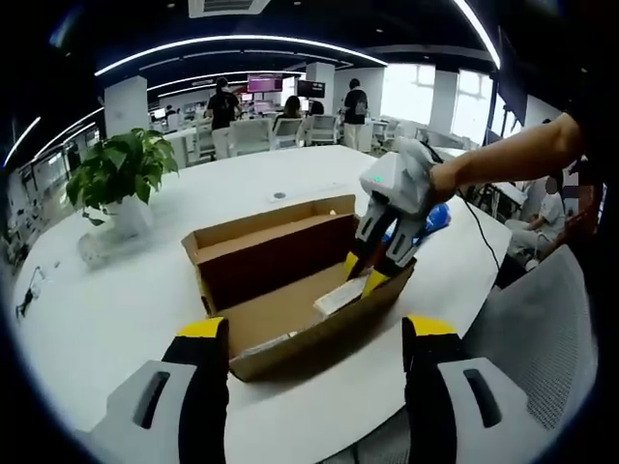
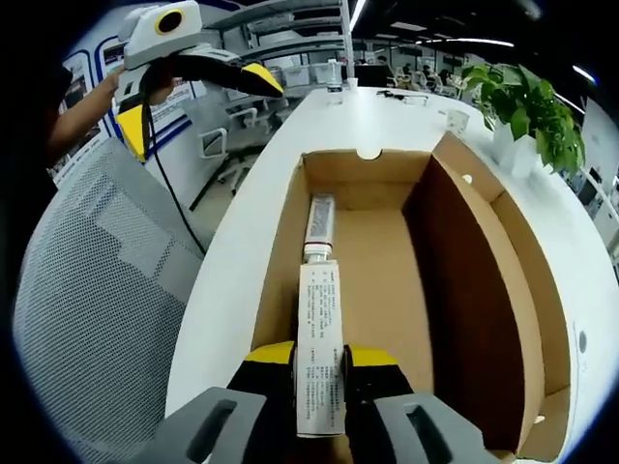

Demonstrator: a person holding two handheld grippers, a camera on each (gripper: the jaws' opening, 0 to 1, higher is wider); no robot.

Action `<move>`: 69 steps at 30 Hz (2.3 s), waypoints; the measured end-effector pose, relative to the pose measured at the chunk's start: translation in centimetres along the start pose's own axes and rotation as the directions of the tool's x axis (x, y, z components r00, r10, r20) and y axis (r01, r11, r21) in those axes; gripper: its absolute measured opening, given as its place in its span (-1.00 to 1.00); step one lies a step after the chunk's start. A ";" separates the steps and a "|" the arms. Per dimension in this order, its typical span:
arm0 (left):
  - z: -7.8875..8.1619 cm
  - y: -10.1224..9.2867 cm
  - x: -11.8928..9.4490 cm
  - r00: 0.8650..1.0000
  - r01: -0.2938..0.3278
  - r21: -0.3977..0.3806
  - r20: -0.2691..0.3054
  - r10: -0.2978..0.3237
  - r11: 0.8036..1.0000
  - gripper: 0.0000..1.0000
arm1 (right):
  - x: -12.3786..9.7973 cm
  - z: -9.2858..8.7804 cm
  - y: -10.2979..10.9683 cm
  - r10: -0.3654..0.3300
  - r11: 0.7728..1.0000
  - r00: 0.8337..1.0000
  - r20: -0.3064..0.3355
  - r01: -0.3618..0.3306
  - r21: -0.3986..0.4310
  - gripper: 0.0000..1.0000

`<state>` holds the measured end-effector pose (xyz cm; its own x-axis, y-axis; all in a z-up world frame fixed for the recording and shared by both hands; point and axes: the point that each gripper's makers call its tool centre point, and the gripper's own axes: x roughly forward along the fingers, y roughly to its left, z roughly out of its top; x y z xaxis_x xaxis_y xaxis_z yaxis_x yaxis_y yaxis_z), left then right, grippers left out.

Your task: Operate the shoe box by opening the lid, removing the specified soft item, and placing it in the target area until the item is outside and the box remains undamaged.

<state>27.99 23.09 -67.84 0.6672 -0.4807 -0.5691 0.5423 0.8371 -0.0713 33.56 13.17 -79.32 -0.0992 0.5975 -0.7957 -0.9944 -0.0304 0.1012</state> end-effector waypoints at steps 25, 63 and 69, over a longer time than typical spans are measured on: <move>-0.7 -0.4 -0.2 1.000 0.001 0.003 -0.012 -0.001 1.000 0.50 | -5.5 2.4 -0.9 -0.069 0.997 0.996 0.063 0.070 -0.022 -0.73; -0.1 -1.3 1.4 0.999 0.028 0.006 -0.022 -0.028 1.000 0.50 | -18.9 0.6 -3.2 -0.182 0.981 0.978 0.103 0.187 -0.047 -0.74; 0.1 -1.3 1.5 0.999 0.029 0.008 -0.020 -0.029 1.000 0.50 | -20.7 -1.0 -3.6 -0.208 0.977 0.973 0.096 0.212 -0.033 -0.74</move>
<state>28.34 21.26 -68.54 0.6408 -0.4992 -0.5832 0.5655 0.8207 -0.0812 39.13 0.07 -63.80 0.1136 0.6645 -0.7386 -0.9935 0.0701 -0.0897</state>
